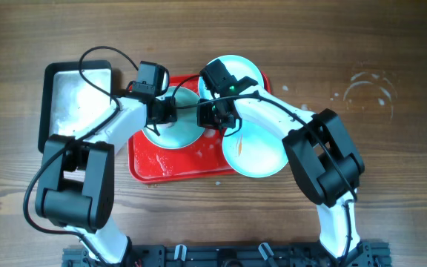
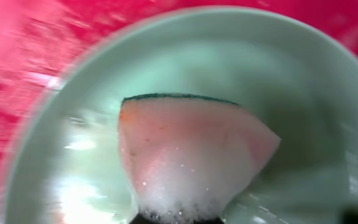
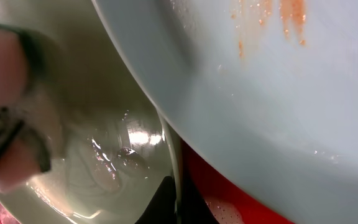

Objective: Clean dirty plates on tray and stack at the side
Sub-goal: 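Keep scrubbing the plate surface with the sponge, left gripper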

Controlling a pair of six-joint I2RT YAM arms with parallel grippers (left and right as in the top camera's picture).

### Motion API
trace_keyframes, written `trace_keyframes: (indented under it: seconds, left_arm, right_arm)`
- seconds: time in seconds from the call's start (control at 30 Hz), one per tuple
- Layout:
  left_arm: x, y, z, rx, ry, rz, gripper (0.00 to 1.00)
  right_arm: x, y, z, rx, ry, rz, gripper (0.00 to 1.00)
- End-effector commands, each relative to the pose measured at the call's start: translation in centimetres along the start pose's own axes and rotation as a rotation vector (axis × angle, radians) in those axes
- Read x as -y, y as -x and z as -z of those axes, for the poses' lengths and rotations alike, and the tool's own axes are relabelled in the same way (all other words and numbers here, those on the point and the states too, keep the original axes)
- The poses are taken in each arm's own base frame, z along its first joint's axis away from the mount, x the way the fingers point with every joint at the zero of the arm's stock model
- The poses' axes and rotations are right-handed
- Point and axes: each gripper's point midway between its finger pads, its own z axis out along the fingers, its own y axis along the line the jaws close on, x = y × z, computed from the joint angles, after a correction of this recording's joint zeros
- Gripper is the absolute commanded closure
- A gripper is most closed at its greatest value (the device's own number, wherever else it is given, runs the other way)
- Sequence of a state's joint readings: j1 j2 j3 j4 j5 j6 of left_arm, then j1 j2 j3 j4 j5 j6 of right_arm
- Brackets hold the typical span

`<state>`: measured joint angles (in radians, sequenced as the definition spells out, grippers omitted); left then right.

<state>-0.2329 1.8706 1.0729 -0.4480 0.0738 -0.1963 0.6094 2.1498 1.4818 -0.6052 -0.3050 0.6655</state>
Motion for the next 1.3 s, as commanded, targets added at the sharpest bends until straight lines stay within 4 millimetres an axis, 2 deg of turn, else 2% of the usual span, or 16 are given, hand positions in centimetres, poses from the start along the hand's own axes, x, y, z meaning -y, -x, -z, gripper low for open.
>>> trace_keyframes:
  seconds: [0.0,0.07,0.13,0.23,0.3,0.37,0.47,0.63,0.73,0.83,0.9,0.97,1.1,1.27]
  left_arm:
    - [4.3,-11.6,-3.2,-0.425,-0.254,0.055,0.96]
    - [4.1,-12.3,-3.0,-0.452,-0.249,0.048,0.96]
    - [2.5,-12.0,-3.1,-0.447,-0.196,0.070,0.96]
    - [-3.9,-11.1,-3.4,-0.399,0.075,0.223,0.96]
    - [-9.0,-11.3,-2.5,-0.382,0.308,0.257,0.96]
    - [-11.8,-11.4,-1.3,-0.389,0.428,0.264,0.96]
    - [-13.7,-9.9,-0.3,-0.361,0.495,0.282,0.96]
    - [-12.8,-6.0,1.4,-0.321,0.480,0.280,0.96]
    - [-12.9,-5.5,4.0,-0.345,0.514,0.272,0.96]
    - [-13.7,-5.2,4.3,-0.326,0.558,0.260,0.96]
    - [-13.7,-4.3,3.5,-0.269,0.550,0.264,0.96]
    - [-12.9,-4.5,2.3,-0.258,0.496,0.263,0.96]
    - [-9.7,-7.4,-1.0,-0.284,0.343,0.251,0.96]
    - [-5.3,-9.9,-3.4,-0.307,0.136,0.236,0.96]
  right_arm:
    - [-0.4,-1.1,-1.3,-0.039,0.010,0.034,0.96]
    - [-0.4,-1.1,-1.3,-0.039,0.010,0.035,0.96]
    - [-0.4,-1.1,-1.3,-0.039,0.010,0.035,0.96]
    - [-0.4,-1.1,-1.3,-0.039,0.010,0.034,0.96]
    - [-0.4,-1.1,-1.3,-0.038,0.010,0.035,0.96]
    - [-0.4,-1.1,-1.3,-0.038,0.010,0.035,0.96]
    - [-0.4,-1.1,-1.3,-0.039,0.010,0.035,0.96]
    - [-0.5,-1.2,-1.3,-0.042,0.017,0.045,0.96]
    - [-0.5,-1.2,-1.3,-0.043,0.016,0.045,0.96]
    - [-0.5,-1.2,-1.3,-0.043,0.017,0.045,0.96]
    - [-0.5,-1.2,-1.3,-0.043,0.017,0.045,0.96]
    - [-0.5,-1.2,-1.3,-0.044,0.017,0.046,0.96]
    - [-0.5,-1.2,-1.3,-0.044,0.017,0.046,0.96]
    - [-0.5,-1.2,-1.3,-0.043,0.016,0.045,0.96]
